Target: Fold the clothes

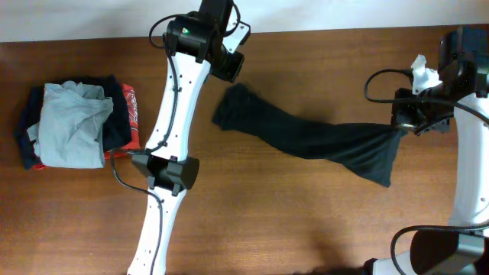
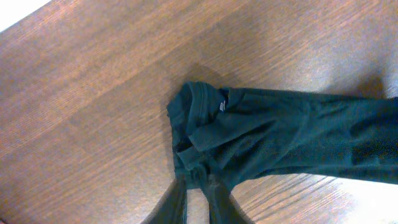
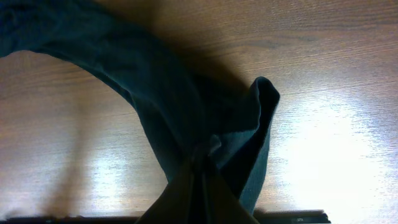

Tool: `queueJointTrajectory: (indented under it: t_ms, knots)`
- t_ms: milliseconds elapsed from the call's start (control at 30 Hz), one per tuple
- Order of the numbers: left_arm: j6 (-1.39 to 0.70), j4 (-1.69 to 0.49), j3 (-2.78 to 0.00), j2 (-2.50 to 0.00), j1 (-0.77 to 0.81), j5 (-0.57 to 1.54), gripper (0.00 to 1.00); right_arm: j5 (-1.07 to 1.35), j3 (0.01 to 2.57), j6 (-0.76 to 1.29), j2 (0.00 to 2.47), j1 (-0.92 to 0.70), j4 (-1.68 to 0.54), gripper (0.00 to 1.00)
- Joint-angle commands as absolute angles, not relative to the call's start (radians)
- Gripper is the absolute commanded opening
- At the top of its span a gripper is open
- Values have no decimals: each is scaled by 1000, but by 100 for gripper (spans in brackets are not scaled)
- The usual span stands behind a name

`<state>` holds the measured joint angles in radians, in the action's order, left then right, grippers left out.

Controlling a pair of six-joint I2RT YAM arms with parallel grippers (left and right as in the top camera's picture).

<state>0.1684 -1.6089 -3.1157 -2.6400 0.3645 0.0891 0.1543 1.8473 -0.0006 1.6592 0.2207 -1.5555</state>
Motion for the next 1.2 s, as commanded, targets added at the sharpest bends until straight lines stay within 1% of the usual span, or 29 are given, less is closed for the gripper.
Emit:
queueJointTrajectory:
  t_ms: [0, 133, 200, 300, 433, 533, 567, 633, 700, 900, 1167]
  knots:
    - [169, -1605, -3028, -2602, 364, 86, 22, 145, 1845, -4, 1638, 216, -1557, 5]
    - [82, -1582, -2891, -2603, 363, 89, 24, 145, 1845, -4, 1638, 216, -1557, 5]
    - [72, -1583, -2815, -2603, 364, 93, 24, 145, 1845, -5, 1638, 216, -1557, 5]
    - [95, -1583, -2753, -2603, 364, 96, 23, 145, 1845, -12, 1638, 216, -1557, 5]
    - [173, -1572, -2706, -2603, 371, 160, 24, 145, 1845, -12, 1638, 216, -1556, 5]
    - [183, -1550, -2681, -2603, 376, 165, 29, 145, 1845, -12, 1638, 216, -1557, 5]
    - [209, -1542, -2658, -2603, 378, 166, 34, 145, 1845, -12, 1638, 216, -1557, 5]
    - [231, -1529, -2636, -2603, 378, 174, 40, 145, 1845, -12, 1638, 216, -1557, 5]
    - [241, -1504, -2614, -2603, 378, 185, 43, 145, 1845, -12, 1638, 216, -1557, 5]
    - [241, -1402, -2543, -2603, 397, 192, 43, 145, 1845, -12, 1638, 216, -1557, 5]
    - [241, -1370, -2506, -2603, 405, 191, 43, 145, 1845, -12, 1638, 216, -1557, 5]
